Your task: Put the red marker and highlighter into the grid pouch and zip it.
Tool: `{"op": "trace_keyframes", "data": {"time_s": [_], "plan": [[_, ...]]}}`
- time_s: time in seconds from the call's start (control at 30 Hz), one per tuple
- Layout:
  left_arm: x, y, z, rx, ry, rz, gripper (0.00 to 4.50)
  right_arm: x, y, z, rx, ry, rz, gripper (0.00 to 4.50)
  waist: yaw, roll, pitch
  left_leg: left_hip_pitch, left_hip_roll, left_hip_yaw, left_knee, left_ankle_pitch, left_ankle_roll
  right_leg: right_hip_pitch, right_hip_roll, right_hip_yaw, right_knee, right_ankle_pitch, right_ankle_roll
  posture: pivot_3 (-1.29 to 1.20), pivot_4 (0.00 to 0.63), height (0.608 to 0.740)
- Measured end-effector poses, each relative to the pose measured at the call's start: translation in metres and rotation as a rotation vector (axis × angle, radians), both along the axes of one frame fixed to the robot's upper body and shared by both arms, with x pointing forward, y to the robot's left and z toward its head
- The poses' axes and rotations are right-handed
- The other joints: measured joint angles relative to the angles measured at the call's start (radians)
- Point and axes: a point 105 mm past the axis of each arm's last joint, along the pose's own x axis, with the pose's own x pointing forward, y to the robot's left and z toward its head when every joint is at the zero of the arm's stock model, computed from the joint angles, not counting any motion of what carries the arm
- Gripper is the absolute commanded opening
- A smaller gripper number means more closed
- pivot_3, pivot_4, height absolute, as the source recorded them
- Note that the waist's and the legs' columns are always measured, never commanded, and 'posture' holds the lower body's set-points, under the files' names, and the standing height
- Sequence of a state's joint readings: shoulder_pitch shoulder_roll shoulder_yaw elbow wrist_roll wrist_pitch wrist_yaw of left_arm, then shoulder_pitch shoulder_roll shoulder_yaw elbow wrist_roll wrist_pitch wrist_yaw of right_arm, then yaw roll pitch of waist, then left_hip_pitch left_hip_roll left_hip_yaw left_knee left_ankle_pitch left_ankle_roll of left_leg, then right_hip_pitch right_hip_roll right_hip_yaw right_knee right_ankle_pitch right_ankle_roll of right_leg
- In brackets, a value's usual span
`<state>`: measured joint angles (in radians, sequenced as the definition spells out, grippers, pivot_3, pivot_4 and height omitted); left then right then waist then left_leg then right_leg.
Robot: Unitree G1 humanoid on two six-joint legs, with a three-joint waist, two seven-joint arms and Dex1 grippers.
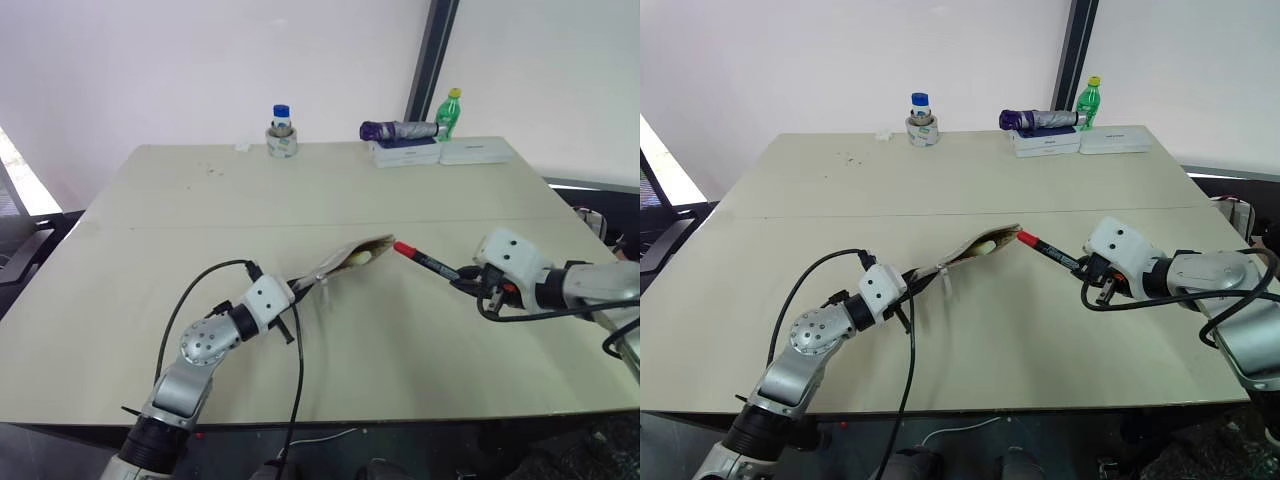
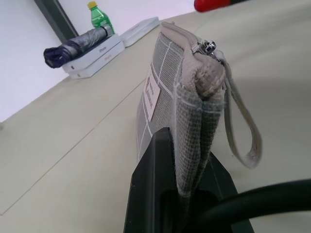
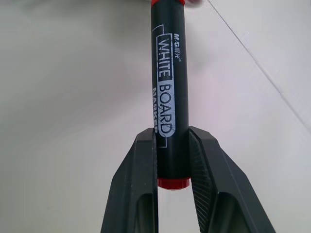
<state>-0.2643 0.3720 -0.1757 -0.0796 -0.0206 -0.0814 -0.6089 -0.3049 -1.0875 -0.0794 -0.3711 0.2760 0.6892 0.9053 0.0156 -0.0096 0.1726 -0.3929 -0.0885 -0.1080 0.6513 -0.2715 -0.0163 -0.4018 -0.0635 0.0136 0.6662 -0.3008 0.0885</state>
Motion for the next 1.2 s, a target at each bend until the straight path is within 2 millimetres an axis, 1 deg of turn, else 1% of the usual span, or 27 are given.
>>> {"op": "trace_keyframes", "data": {"time_s": [0.17, 0.37, 0.57, 0.77, 0.97, 1.03, 1.13, 1.2], "plan": [[-0.002, -0.003, 0.002, 0.006, -0.016, -0.022, 0.0, 0.002, 0.006, 0.002, -0.065, -0.015, 0.053, 0.36, -0.003, 0.0, 0.0, 0.0, 0.0, 0.0, 0.0, 0.0, 0.0, 0.0, 0.0, 0.0, 0.0, 0.0, 0.0, 0.0, 0.15, 0.74], [-0.004, -0.006, 0.001, 0.049, -0.034, -0.051, 0.0, 0.009, 0.007, -0.004, -0.132, -0.014, 0.075, 0.36, -0.002, 0.0, 0.0, 0.0, 0.0, 0.0, 0.0, 0.0, 0.0, -0.001, 0.0, 0.0, 0.0, 0.0, 0.0, 0.0, 0.15, 0.74], [-0.008, -0.01, -0.001, 0.096, -0.06, -0.088, 0.0, 0.012, 0.017, -0.004, -0.204, -0.043, 0.142, 0.36, -0.002, 0.0, 0.0, 0.0, 0.0, 0.0, 0.0, 0.0, 0.0, -0.001, 0.0, 0.0, 0.0, 0.0, 0.0, 0.0, 0.15, 0.74], [-0.012, -0.01, -0.002, 0.146, -0.087, -0.12, 0.0, 0.014, 0.022, -0.01, -0.314, -0.077, 0.229, 0.36, -0.003, 0.0, 0.0, 0.0, 0.0, 0.0, -0.001, 0.0, -0.001, -0.001, 0.0, 0.0, 0.0, 0.0, 0.0, 0.0, 0.15, 0.74], [-0.014, -0.013, -0.005, 0.179, -0.087, -0.168, 0.0, 0.018, 0.048, -0.008, -0.354, -0.146, 0.361, 0.36, -0.003, 0.0, 0.0, 0.0, 0.0, 0.0, -0.001, 0.001, -0.001, -0.001, 0.0, 0.0, 0.0, 0.0, 0.0, 0.0, 0.15, 0.74], [-0.016, -0.016, -0.007, 0.188, -0.082, -0.189, 0.0, 0.019, 0.054, -0.007, -0.361, -0.161, 0.392, 0.36, -0.003, 0.0, 0.0, 0.0, 0.0, 0.0, -0.001, 0.003, -0.005, -0.001, 0.0, 0.0, 0.0, 0.0, 0.0, 0.0, 0.15, 0.74], [-0.019, -0.018, -0.008, 0.209, -0.082, -0.225, 0.0, 0.019, 0.07, -0.006, -0.335, -0.179, 0.442, 0.36, -0.003, 0.0, 0.0, 0.0, 0.0, 0.0, -0.001, 0.003, -0.005, -0.001, 0.0, 0.0, 0.0, 0.0, 0.0, 0.0, 0.15, 0.74], [-0.02, -0.018, -0.009, 0.216, -0.08, -0.233, 0.0, 0.019, 0.075, -0.006, -0.329, -0.179, 0.461, 0.36, -0.003, 0.0, 0.0, 0.0, 0.0, 0.0, -0.001, 0.003, -0.005, -0.001, 0.0, 0.0, 0.0, 0.0, 0.0, 0.0, 0.15, 0.74]]}}
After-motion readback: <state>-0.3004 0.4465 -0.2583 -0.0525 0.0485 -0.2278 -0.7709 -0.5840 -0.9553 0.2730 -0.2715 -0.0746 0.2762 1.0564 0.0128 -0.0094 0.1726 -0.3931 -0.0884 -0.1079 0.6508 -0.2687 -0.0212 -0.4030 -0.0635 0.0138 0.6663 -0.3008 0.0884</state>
